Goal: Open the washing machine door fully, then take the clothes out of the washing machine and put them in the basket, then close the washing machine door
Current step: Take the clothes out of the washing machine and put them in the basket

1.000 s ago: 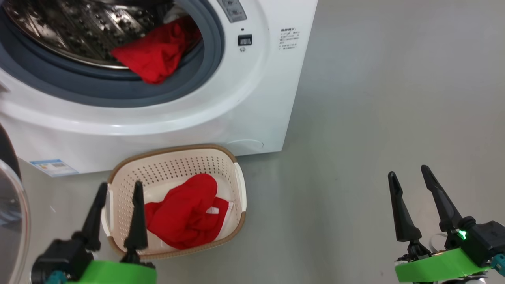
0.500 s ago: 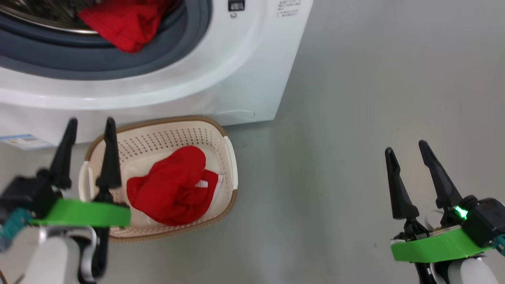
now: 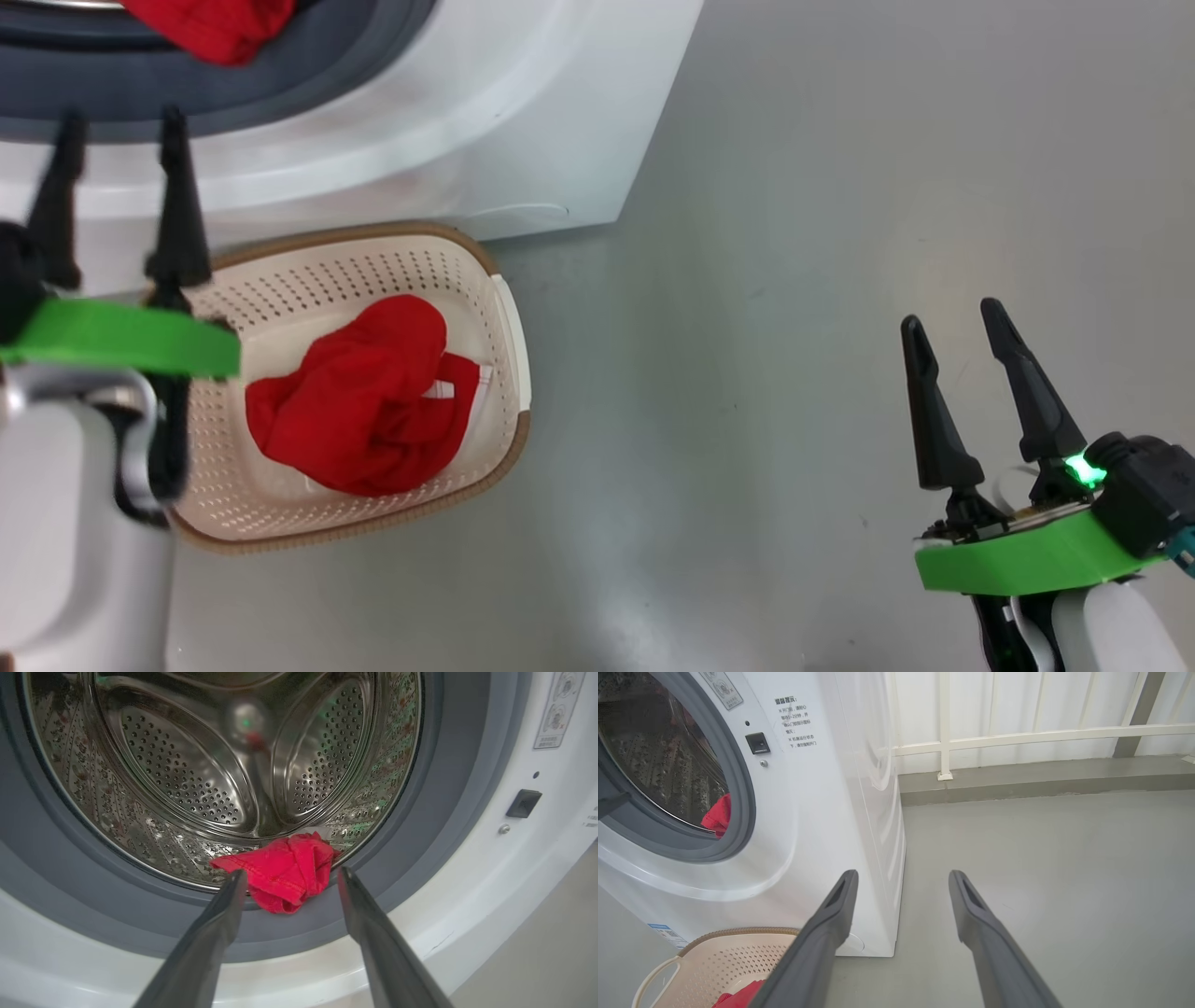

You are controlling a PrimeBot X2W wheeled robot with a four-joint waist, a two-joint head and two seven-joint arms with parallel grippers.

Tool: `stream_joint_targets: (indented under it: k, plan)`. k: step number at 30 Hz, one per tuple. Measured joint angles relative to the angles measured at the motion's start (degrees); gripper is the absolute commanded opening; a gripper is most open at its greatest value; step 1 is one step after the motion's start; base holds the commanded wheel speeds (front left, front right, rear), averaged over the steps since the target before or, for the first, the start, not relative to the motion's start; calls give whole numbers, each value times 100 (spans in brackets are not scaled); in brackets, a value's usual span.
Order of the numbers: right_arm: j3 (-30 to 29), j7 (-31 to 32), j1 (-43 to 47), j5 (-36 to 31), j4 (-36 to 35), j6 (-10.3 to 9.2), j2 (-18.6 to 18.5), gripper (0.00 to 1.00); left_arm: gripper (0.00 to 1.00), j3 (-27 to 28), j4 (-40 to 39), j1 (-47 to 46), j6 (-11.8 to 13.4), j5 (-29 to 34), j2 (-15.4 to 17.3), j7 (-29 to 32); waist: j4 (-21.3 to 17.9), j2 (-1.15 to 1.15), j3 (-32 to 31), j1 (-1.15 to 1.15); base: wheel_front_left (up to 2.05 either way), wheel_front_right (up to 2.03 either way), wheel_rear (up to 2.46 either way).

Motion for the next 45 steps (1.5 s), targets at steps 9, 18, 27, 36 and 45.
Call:
stream_joint_targets:
  k: [9,18,27,36,45]
  plan:
    - [35,0,-137,52,0,0,0,100,100,-31,856,-1188,-16,107,301,35,-52,0,351,0,0,0,0]
    - [172,0,-286,56,14,0,-3,100,100,-293,1757,-2285,-67,224,404,426,-103,0,583,0,0,0,0]
    - [326,0,-323,69,43,0,-5,100,100,-649,2546,-3235,-111,448,492,1224,-241,0,725,0,0,0,0]
    - [369,0,-326,100,64,0,-4,100,100,-1021,3256,-3780,-155,705,527,1892,-395,0,859,0,0,0,0]
    - [412,0,-443,101,64,0,-3,100,100,-1179,3466,-4114,-107,818,534,1937,-469,0,975,0,0,0,0]
